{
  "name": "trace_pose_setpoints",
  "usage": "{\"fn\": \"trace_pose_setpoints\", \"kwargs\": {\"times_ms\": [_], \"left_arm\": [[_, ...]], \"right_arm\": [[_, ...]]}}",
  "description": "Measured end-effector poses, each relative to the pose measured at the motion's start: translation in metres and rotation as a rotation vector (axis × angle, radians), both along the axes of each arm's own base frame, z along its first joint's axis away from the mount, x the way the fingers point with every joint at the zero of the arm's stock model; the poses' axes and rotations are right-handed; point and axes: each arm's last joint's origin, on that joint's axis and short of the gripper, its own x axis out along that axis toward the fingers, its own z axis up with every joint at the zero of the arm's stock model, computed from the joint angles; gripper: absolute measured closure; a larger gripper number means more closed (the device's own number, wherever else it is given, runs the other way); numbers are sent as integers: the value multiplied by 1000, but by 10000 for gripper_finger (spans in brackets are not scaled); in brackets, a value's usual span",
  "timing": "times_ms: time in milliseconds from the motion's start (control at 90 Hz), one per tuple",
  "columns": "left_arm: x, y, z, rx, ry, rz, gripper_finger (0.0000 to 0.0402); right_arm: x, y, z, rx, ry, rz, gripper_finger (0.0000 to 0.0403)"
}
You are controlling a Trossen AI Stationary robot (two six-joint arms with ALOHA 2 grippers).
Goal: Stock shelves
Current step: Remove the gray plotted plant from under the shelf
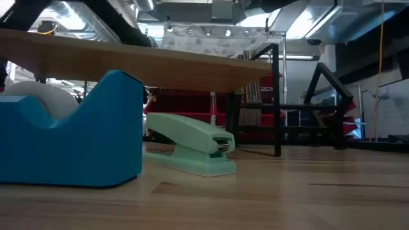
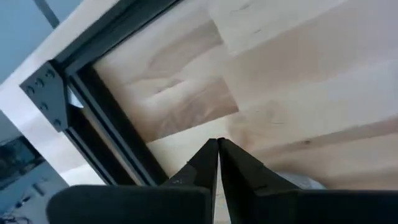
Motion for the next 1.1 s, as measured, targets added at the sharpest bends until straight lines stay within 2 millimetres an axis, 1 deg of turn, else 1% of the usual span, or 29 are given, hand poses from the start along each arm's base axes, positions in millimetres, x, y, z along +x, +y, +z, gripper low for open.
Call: {"fn": "trace_pose_setpoints", "kwargs": {"times_ms": [133,222,300,422,600,733,822,922,1022,1100], "left_arm": [[5,1,-17,-26,61,-7,401],[7,0,-31,-87,107,-9,401],[11,-2,-39,-131,100,-11,401],[18,-6,-44,-180,65,-9,401],[21,-14,-44,-283,-2,16,401],[29,-20,-44,-337,-68,-8,401],[34,-22,-42,-318,-78,-44,401],[40,-19,-35,-259,-59,-85,401],[41,-14,-24,-183,12,-98,401],[38,-12,-15,-147,91,-94,401]], "right_arm": [[0,0,0,0,0,0,151],[0,0,0,0,0,0,151],[0,0,0,3,2,2,151],[0,1,0,11,10,5,151],[0,1,0,11,10,4,151],[0,1,0,12,9,4,151],[0,1,0,12,9,4,151],[0,1,0,12,10,4,151],[0,1,0,12,9,4,151],[0,1,0,12,10,4,151]]}}
